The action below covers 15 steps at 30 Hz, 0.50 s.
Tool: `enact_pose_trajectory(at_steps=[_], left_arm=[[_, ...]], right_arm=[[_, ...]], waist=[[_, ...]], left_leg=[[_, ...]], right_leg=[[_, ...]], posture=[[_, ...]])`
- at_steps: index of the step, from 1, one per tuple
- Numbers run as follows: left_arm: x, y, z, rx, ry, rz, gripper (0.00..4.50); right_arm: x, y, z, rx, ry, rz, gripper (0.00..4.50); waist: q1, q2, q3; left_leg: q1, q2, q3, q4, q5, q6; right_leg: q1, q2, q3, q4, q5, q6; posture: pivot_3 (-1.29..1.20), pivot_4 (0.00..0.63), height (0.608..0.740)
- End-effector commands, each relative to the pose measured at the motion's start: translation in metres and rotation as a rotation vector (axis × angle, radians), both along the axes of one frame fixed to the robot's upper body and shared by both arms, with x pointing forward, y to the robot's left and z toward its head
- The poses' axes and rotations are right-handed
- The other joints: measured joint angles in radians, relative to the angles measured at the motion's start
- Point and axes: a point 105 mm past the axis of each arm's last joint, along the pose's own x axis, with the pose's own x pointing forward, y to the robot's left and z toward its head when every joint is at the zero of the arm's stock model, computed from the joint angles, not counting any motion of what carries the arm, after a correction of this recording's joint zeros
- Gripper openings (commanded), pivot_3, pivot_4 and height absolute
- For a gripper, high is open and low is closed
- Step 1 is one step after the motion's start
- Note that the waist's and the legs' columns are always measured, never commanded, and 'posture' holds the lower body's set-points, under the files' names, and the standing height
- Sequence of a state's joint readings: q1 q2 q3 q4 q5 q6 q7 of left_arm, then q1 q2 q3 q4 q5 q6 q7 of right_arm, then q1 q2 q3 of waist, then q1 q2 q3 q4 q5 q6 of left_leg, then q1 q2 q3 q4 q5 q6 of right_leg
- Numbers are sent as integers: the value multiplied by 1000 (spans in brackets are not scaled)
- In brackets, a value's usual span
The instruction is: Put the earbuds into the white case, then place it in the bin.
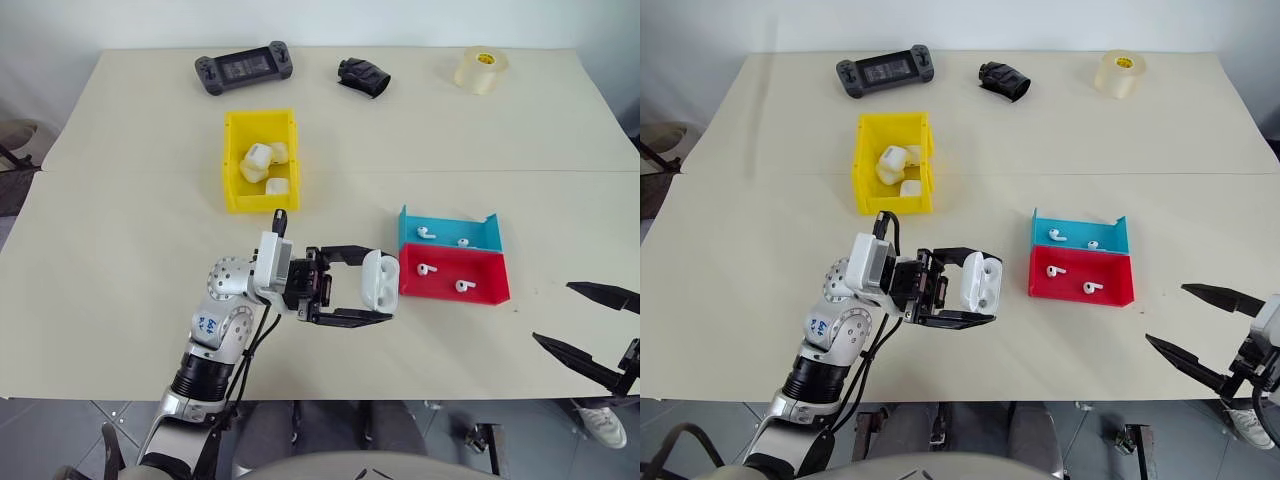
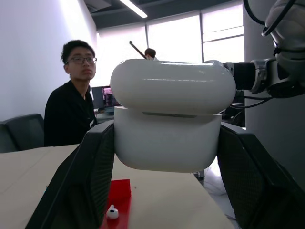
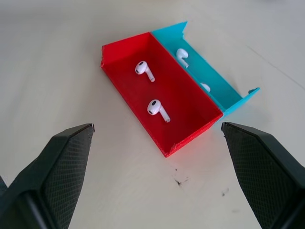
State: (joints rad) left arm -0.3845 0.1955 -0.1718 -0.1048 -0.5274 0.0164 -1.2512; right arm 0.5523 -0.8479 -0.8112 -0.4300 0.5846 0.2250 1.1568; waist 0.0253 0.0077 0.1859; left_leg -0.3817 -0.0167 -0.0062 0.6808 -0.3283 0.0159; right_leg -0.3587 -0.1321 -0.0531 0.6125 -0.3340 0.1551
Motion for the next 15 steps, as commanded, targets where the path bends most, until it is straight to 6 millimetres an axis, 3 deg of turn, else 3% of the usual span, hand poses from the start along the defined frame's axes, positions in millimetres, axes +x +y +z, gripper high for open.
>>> enact_pose_trajectory(at_steps=[1, 11, 15], left_arm=[[-1, -3, 10, 12, -39, 15, 2799], [-1, -12, 16, 18, -25, 45, 2799], [-2, -14, 15, 21, -25, 46, 2799]], right_arm=[[9, 9, 2, -43, 59, 10, 4500], [50, 56, -10, -192, 246, 167, 4500], [70, 59, -20, -288, 277, 180, 4500]], waist=[[0, 0, 0], [1, 0, 0], [2, 0, 0]], left_leg=[[0, 0, 0, 0, 0, 0], [-3, 0, -4, 1, 0, 0], [-5, -1, -6, 2, 0, 0]], right_leg=[[0, 0, 0, 0, 0, 0], [1, 0, -2, -2, 0, 0], [1, -1, -5, -2, 0, 0]], posture=[[0, 150, 740], [0, 150, 740], [0, 150, 740]])
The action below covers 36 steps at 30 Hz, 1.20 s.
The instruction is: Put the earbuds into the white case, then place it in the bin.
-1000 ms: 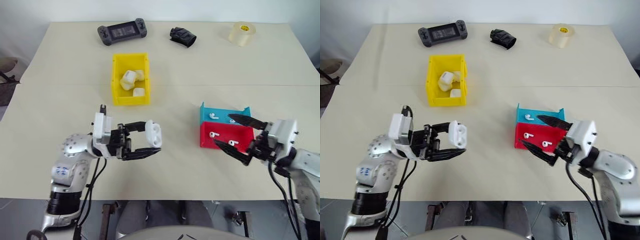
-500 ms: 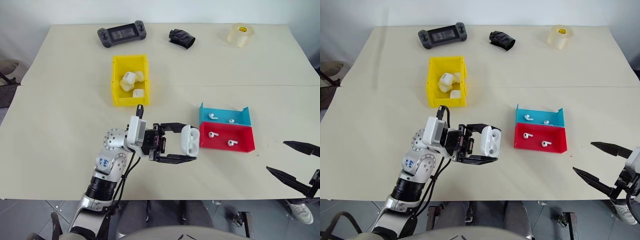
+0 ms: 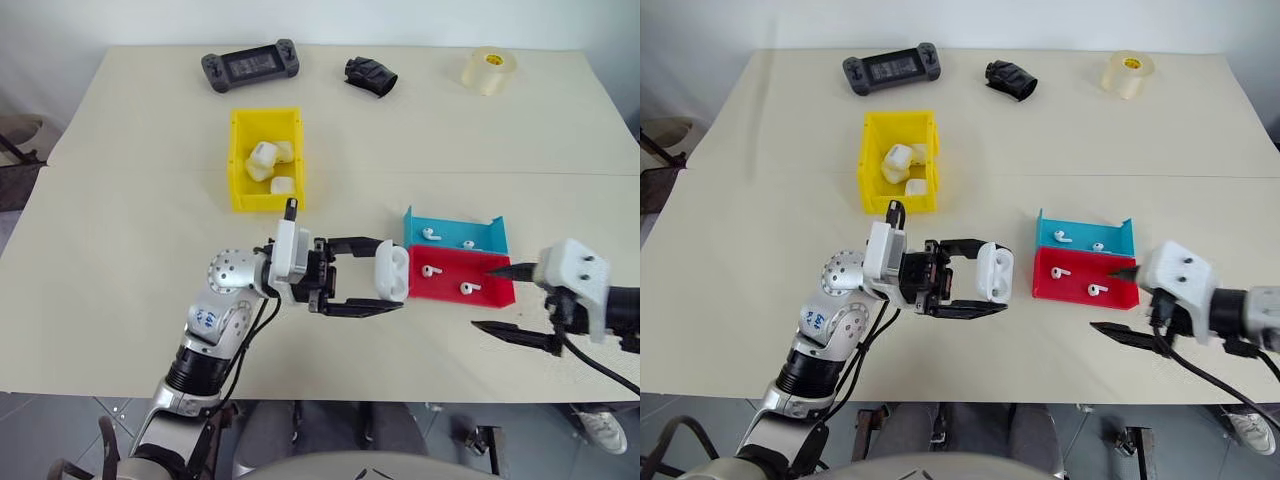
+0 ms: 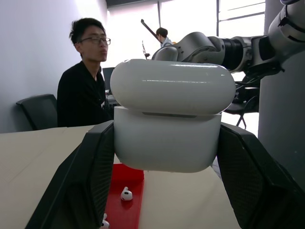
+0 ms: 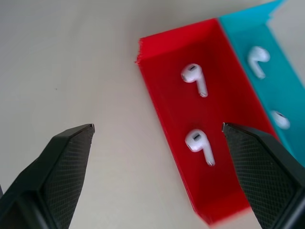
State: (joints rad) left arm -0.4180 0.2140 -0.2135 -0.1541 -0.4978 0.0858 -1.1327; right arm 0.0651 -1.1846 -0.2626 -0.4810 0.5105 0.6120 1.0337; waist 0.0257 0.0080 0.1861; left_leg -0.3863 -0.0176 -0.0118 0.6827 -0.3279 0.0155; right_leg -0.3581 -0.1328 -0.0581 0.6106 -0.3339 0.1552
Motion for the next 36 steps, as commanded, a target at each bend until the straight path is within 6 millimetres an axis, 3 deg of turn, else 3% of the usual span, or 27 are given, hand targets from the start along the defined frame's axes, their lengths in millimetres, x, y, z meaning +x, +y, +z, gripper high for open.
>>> enact_pose_trajectory(at_steps=[1, 11, 21, 24, 27, 36], left_arm=[[-7, -2, 8, -20, -45, -10, 2799], [-9, -5, 8, -24, -44, -19, 2799], [-11, -7, 6, -7, -45, -39, 2799], [-11, -6, 6, -3, -47, -43, 2799], [-11, -6, 5, 1, -48, -42, 2799], [-11, -5, 5, 6, -49, -38, 2799]], right_arm=[[11, -5, -10, -107, 20, 7, 4500], [31, -18, -16, -250, 59, 82, 4500], [40, -16, -22, -258, 70, 110, 4500], [42, -14, -24, -262, 70, 129, 3905], [42, -15, -27, -273, 79, 137, 2919], [48, -15, -28, -300, 60, 159, 2919]], waist=[[3, 0, 0], [-1, 0, 0], [-1, 0, 0], [-1, 0, 0], [-1, 0, 0], [-2, 0, 0]], left_leg=[[0, -1, -1, 0, 0, 0], [-3, -2, -3, 0, 0, 0], [-3, -1, -3, 0, 1, -1], [-3, -1, -4, 0, 1, -1], [-3, -1, -3, 0, 1, -1], [-3, -1, -4, 0, 1, -1]], right_leg=[[0, -1, -1, 0, 0, 0], [0, -1, -4, 0, 0, 0], [0, -1, -5, 1, 0, 0], [0, -1, -5, 1, 0, 0], [0, -1, -5, 1, 0, 0], [0, -1, -5, 1, 0, 0]], posture=[[0, 150, 740], [0, 150, 740], [0, 150, 740], [0, 150, 740], [0, 150, 740], [0, 150, 740]])
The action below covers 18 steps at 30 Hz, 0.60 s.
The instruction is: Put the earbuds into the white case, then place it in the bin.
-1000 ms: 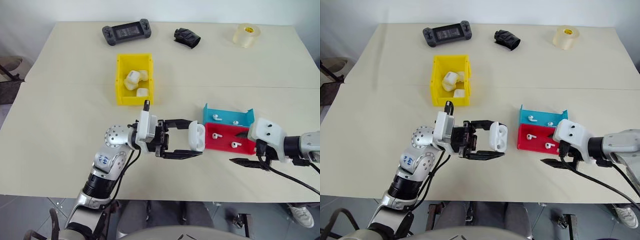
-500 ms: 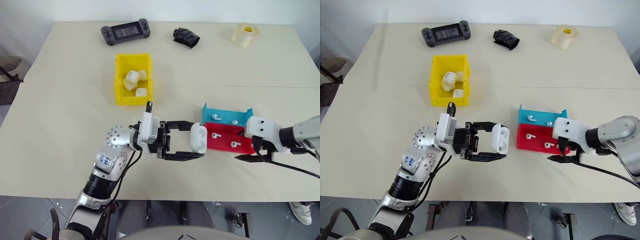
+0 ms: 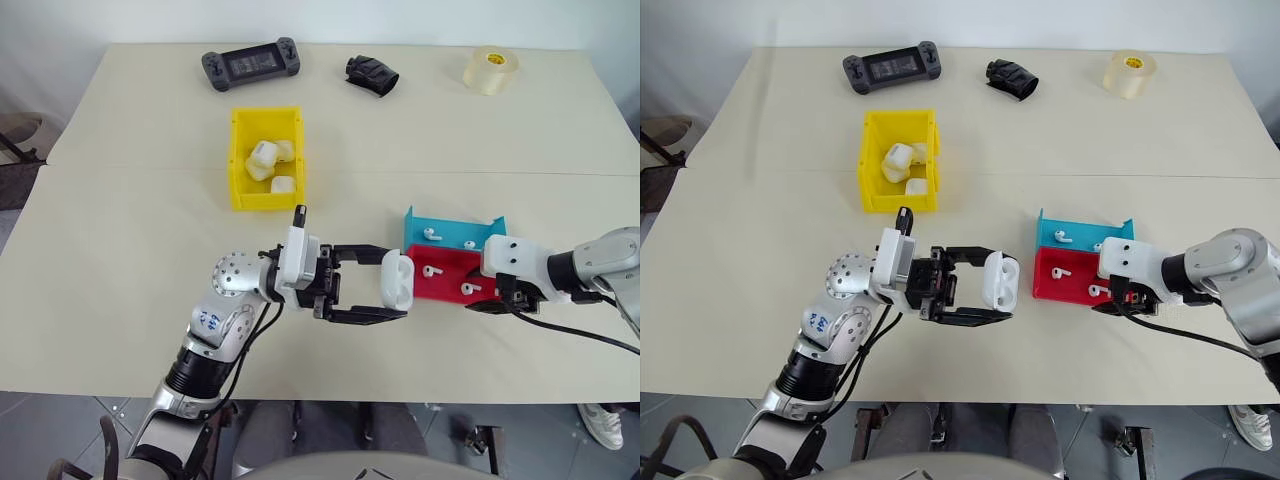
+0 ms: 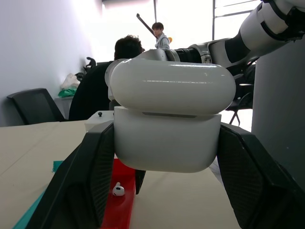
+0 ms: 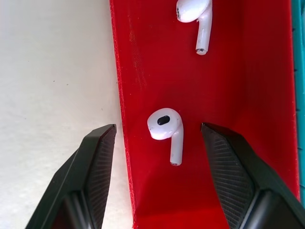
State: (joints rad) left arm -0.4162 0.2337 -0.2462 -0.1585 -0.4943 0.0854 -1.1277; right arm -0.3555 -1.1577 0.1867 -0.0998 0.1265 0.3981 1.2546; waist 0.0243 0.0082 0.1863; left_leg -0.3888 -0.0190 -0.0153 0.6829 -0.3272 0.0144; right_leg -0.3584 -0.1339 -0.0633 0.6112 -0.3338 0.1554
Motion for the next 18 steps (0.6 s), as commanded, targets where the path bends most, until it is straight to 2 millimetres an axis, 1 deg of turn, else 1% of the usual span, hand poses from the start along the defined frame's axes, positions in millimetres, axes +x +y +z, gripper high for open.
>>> enact_pose_trajectory(at_steps=[1, 4, 7, 12, 13, 18], left_arm=[[-8, -1, 10, -25, -51, -22, 2799], [-8, -1, 10, -25, -52, -20, 2799], [-8, -1, 10, -25, -53, -16, 2799], [-8, 0, 9, -23, -54, -12, 2799], [-8, 0, 9, -23, -54, -12, 2799], [-7, 0, 9, -21, -55, -11, 2799]], right_arm=[[2, 2, 2, -7, -13, 21, 2919], [2, 2, 1, -11, -6, 30, 2919], [2, 2, 0, -12, 1, 32, 2397], [2, 3, -2, -10, 5, 37, 772], [2, 3, -2, -10, 4, 37, 566], [4, 5, -1, 0, -12, 34, 558]], waist=[[0, 0, 0], [0, 0, 0], [0, 0, 0], [-1, 0, 0], [-1, 0, 0], [-1, 0, 0]], left_leg=[[0, 0, 0, 0, 0, 0], [0, 0, 0, 0, 0, 0], [0, 0, 0, 0, 0, 0], [0, 0, 0, 0, 0, 0], [1, 0, 0, 0, 0, 0], [1, 0, 0, 0, 0, 0]], right_leg=[[0, 0, 0, 0, 0, 0], [0, 0, 0, 0, 0, 0], [0, 0, 0, 0, 0, 0], [0, 0, 0, 0, 0, 0], [0, 0, 0, 0, 0, 0], [1, 0, 0, 0, 0, 0]], posture=[[0, 150, 740], [0, 150, 740], [0, 150, 740], [0, 150, 740], [0, 150, 740], [0, 150, 740]])
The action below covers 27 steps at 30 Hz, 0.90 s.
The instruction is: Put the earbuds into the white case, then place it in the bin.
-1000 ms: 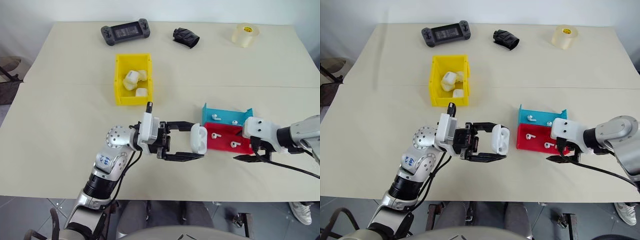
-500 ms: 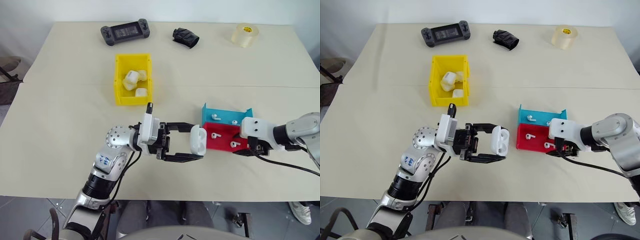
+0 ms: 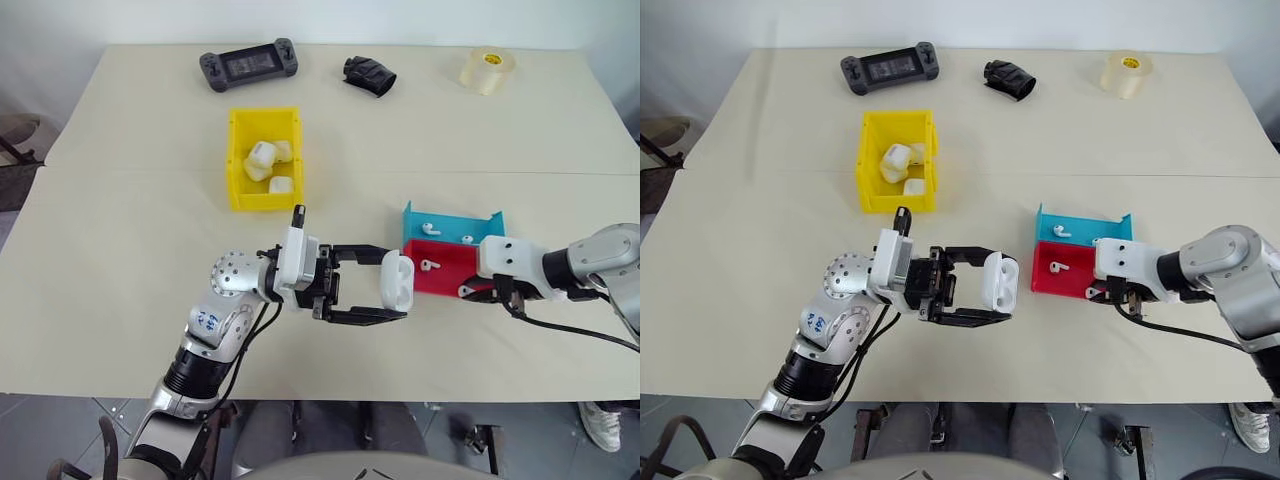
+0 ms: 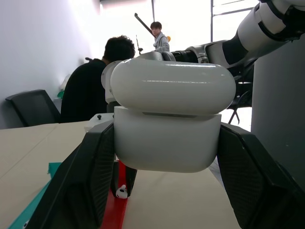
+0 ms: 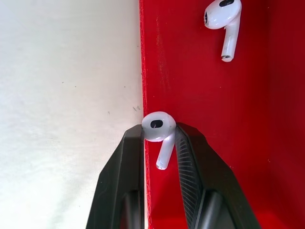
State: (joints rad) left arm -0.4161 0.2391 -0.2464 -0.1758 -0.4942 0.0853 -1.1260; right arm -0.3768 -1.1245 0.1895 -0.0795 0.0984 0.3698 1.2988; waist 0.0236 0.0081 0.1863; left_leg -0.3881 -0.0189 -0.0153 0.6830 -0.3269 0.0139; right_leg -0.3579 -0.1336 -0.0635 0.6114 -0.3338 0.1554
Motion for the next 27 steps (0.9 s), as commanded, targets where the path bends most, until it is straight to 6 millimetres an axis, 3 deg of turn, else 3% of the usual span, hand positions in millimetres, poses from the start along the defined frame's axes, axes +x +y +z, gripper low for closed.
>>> enact_pose_trajectory(at_steps=[1, 9, 16, 21, 27], left_arm=[[-5, 0, 7, -21, -39, -9, 2799], [-5, 0, 8, -23, -41, -7, 2799], [-2, 10, 12, -50, -17, -13, 2799], [2, 20, 16, -82, 38, -44, 2799], [16, 19, 26, -114, 99, -52, 2799]], right_arm=[[3, 1, 1, -4, -22, -7, 558], [1, 9, 13, 83, -43, 5, 558], [-20, 28, 65, 443, -145, 56, 558], [-34, 52, 102, 798, -234, 30, 558], [-51, 85, 131, 1195, -332, 1, 558]], waist=[[-1, 0, 0], [0, 0, 0], [4, 1, 1], [3, 1, 1], [3, 1, 1]], left_leg=[[0, 0, 0, 0, 0, 0], [0, 0, 0, 0, 0, 0], [-1, 0, -1, 0, 0, 0], [-1, 0, -2, 0, 0, 0], [0, 1, -3, 0, 0, -1]], right_leg=[[0, 0, 0, 0, 0, 0], [0, 0, 0, 0, 0, 0], [0, 0, -1, 0, 0, 0], [1, 0, -1, 0, 0, 1], [0, 0, -2, 2, 0, 1]], posture=[[0, 150, 740], [0, 150, 740], [0, 150, 740], [0, 150, 740], [0, 150, 740]])
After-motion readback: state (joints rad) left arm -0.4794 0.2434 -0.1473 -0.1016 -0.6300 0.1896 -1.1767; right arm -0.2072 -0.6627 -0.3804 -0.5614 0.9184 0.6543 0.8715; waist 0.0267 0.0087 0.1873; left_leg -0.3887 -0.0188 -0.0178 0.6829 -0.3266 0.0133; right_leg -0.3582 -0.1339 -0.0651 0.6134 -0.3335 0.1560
